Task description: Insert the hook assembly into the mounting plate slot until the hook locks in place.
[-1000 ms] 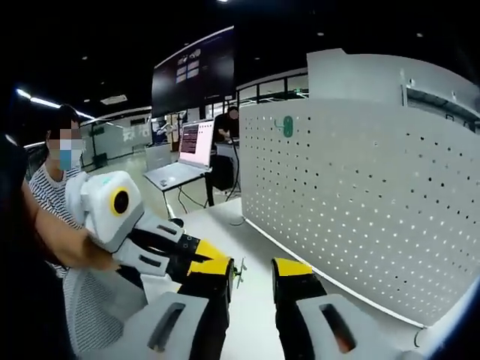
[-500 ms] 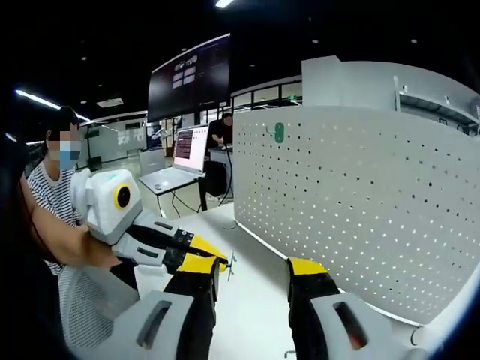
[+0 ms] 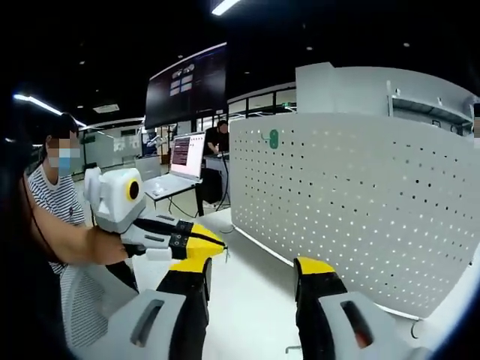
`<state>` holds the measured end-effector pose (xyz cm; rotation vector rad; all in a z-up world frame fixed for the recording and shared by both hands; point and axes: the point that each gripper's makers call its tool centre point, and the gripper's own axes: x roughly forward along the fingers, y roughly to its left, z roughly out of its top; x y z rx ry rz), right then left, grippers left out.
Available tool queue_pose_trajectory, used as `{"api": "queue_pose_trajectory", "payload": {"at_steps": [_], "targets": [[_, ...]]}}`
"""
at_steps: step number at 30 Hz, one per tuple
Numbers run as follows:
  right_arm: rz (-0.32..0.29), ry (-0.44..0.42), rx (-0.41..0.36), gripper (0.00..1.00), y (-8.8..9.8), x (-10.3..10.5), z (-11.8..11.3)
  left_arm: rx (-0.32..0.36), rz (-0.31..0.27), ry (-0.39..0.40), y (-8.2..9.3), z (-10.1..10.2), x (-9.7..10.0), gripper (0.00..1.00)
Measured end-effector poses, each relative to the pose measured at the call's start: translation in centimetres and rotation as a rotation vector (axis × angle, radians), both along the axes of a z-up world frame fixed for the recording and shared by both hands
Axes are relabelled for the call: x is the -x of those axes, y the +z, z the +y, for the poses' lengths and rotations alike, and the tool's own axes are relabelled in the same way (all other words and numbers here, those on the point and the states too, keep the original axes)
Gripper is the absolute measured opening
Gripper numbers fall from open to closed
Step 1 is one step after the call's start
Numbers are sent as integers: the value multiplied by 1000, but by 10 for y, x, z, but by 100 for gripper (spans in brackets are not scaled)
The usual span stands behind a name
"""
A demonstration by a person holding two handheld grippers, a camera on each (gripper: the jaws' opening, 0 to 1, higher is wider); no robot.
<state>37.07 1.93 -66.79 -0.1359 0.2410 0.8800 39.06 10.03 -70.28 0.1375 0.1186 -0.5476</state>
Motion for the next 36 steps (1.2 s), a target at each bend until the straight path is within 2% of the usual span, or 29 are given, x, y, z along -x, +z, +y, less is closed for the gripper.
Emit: {"api": "queue_pose_trajectory", "payload": {"at_steps": [5,12,19,28,36], "targets": [[-9,-14,-15,44,5,3,-5,6,-21,35,10,8,-2,3],[-20,-25,-44,46,13,6,-9,2,-53,96,30,30,-12,3],[-35,-32,-59,46,22,8,-13,2,-100,170,56,59,-27,3],[-50,-40,-75,47,30,10,-19,5,-141,249,84,85,-48,3],[-46,-53,-82,47,29,12,-25,8,-171,288,102,98,-63,3]]}}
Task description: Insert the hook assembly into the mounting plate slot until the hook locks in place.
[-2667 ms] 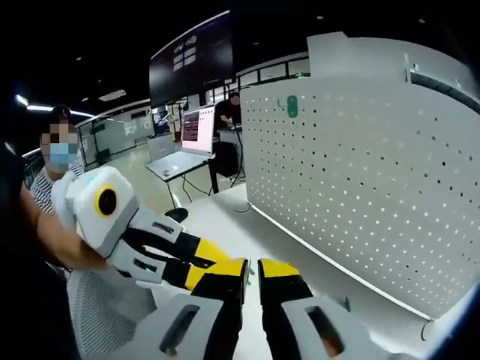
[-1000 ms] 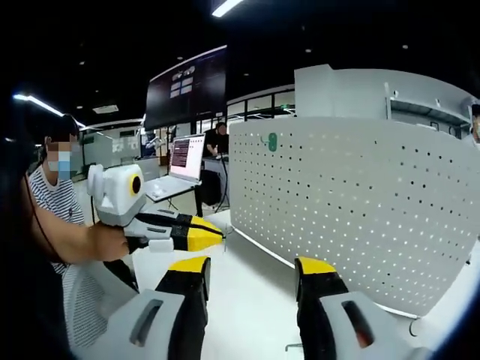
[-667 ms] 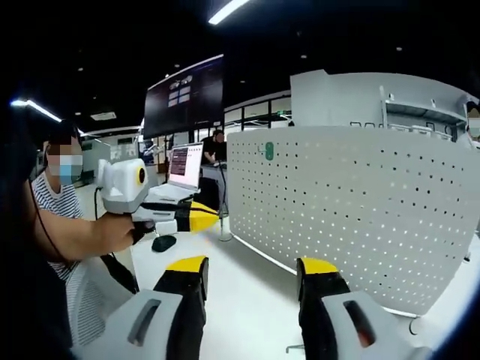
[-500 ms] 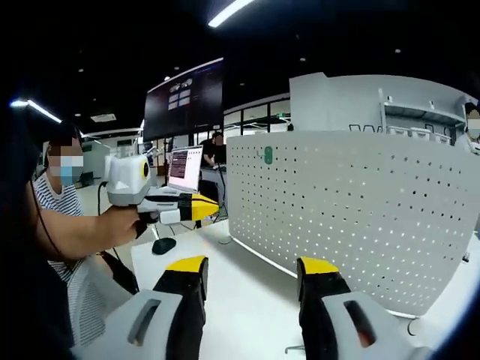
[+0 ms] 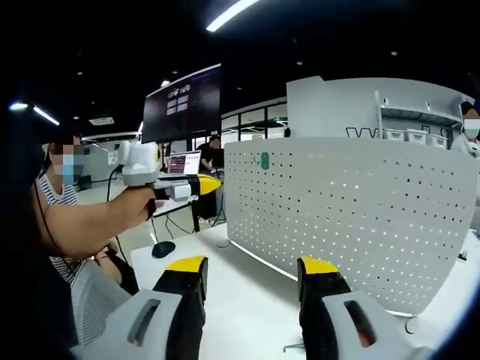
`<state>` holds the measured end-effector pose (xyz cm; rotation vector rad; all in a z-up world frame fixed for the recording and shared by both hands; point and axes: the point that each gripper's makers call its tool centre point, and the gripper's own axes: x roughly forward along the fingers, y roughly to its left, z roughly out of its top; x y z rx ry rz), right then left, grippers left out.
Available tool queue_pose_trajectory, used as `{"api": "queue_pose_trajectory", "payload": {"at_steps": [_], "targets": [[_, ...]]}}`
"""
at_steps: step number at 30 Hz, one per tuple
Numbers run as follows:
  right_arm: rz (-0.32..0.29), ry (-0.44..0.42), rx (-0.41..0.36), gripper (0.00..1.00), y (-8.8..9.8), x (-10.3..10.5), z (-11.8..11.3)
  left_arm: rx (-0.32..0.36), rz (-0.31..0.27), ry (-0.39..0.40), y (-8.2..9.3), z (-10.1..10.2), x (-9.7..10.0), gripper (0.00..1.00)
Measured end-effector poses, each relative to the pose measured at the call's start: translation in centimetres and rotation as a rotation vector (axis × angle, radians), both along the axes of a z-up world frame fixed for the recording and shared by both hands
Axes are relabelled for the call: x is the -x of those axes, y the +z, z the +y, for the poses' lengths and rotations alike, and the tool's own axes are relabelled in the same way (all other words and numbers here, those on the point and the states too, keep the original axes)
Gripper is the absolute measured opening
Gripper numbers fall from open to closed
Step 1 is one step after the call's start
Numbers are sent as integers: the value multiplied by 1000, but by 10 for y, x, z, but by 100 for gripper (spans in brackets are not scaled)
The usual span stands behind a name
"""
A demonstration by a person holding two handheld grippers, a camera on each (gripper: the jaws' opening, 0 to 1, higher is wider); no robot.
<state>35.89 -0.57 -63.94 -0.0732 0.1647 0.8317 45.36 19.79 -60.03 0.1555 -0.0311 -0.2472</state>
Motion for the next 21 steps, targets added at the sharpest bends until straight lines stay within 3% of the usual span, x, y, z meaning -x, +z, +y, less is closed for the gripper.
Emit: {"api": "queue_pose_trajectory", "payload": {"at_steps": [21], "targets": [[13,-53,-5,47,0,-3,-20,13,-110,103,46,37,-54,3]]}}
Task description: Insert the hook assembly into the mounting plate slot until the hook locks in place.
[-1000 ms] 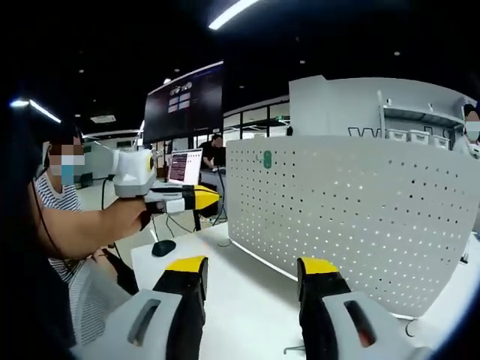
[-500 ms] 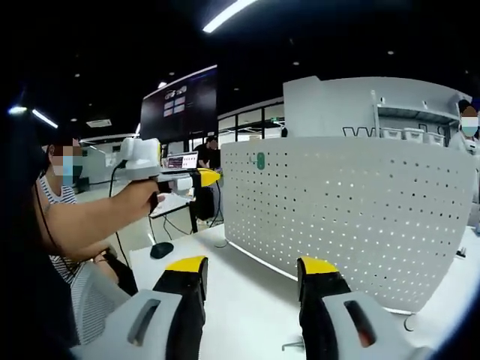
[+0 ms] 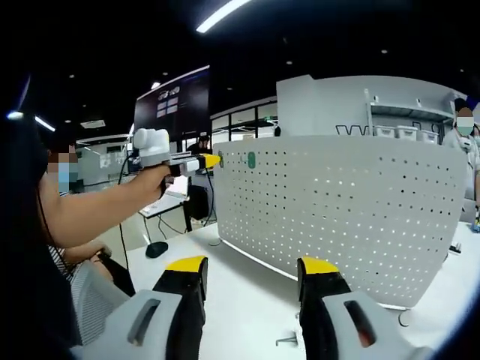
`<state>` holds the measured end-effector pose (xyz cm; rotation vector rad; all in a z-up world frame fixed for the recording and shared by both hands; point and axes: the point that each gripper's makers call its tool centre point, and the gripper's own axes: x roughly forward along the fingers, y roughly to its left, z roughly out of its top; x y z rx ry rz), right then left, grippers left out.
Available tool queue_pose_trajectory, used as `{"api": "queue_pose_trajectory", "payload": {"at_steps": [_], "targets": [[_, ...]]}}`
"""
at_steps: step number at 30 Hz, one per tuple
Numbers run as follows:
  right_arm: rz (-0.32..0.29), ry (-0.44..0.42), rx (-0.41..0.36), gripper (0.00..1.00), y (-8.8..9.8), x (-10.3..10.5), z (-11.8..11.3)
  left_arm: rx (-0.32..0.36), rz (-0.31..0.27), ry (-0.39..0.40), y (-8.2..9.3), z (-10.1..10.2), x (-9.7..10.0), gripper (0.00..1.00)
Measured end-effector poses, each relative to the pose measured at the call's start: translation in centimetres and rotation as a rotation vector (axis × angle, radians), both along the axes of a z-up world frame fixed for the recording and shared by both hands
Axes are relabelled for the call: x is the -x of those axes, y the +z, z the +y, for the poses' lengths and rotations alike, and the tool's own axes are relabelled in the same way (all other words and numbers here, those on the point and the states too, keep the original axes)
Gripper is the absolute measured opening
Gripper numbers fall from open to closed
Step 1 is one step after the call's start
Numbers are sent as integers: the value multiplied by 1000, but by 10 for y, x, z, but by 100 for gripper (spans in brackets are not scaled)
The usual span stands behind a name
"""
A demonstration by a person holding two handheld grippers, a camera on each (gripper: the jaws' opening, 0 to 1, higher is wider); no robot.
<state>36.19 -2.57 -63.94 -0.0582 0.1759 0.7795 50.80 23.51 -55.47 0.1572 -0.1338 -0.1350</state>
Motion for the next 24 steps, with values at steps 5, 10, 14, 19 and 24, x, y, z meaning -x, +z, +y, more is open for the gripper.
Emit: {"api": "queue_pose_trajectory", "payload": {"at_steps": [5,10,14,19,24], "targets": [[2,-1,2,47,0,-1,2,13,-16,15,4,8,-14,3],[6,-6,5,47,-2,-3,2,14,-22,25,5,12,-25,3],[7,-14,7,47,-2,-4,1,9,-25,27,7,12,-32,3],[10,-23,9,47,-4,-5,-1,14,-24,33,4,14,-43,3],[11,-37,8,47,-3,-7,-5,-5,-18,39,0,14,-51,3]]}}
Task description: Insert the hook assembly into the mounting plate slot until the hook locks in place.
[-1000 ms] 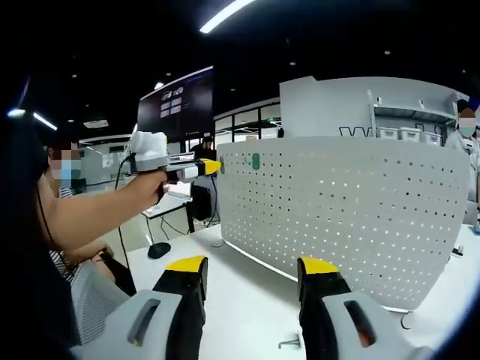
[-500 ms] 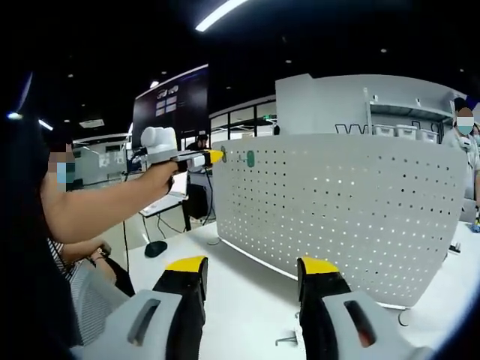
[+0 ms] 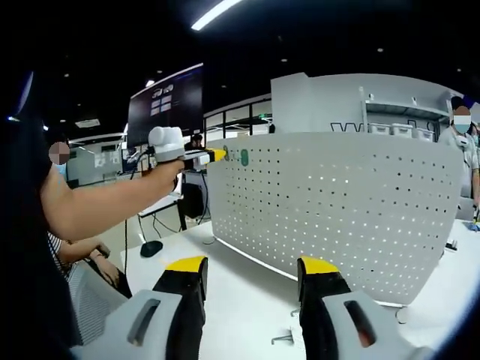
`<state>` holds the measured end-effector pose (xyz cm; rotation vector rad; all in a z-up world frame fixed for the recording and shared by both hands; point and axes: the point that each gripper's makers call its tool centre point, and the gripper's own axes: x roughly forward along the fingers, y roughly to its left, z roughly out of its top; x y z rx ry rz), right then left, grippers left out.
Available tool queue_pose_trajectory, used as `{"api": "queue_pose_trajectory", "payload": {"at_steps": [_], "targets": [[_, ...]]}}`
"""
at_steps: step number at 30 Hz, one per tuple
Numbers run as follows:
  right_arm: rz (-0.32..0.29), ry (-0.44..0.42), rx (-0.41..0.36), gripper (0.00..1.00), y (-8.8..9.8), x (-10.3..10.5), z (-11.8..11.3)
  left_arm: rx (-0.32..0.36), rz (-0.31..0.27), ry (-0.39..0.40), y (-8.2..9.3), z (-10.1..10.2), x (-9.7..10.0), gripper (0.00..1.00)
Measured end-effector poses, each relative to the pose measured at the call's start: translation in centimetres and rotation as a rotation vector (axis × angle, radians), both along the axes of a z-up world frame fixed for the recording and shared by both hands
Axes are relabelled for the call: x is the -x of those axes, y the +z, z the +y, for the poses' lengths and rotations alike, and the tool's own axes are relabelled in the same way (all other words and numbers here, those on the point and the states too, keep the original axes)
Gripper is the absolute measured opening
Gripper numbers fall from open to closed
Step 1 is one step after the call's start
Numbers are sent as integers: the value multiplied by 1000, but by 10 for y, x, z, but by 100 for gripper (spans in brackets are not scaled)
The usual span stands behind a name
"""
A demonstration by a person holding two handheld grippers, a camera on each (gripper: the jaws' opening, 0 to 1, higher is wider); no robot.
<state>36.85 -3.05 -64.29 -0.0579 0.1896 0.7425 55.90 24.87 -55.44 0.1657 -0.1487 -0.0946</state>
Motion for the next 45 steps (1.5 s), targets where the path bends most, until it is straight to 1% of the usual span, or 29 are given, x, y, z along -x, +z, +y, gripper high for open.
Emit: {"api": "queue_pose_trajectory", "payload": {"at_steps": [5,12,14,25,30,33,37,45], "targets": [[2,-5,1,47,-1,-1,-1,0,6,1,-2,1,-5,3],[0,-8,-1,47,1,-3,-1,11,10,6,-3,3,-12,3],[-1,-9,-1,47,2,-3,-2,-5,12,8,-4,3,-13,3],[6,-13,2,47,0,-4,-3,-12,12,9,-4,2,-13,3],[4,-15,1,46,1,-4,-5,-49,15,10,-3,1,-14,3],[3,-18,0,46,1,-5,-7,-51,15,9,-3,1,-14,3],[4,-17,-1,46,1,-5,-7,-53,10,15,-4,1,-15,3],[5,-15,1,46,2,-8,-8,-32,-28,35,-4,0,-17,3]]}}
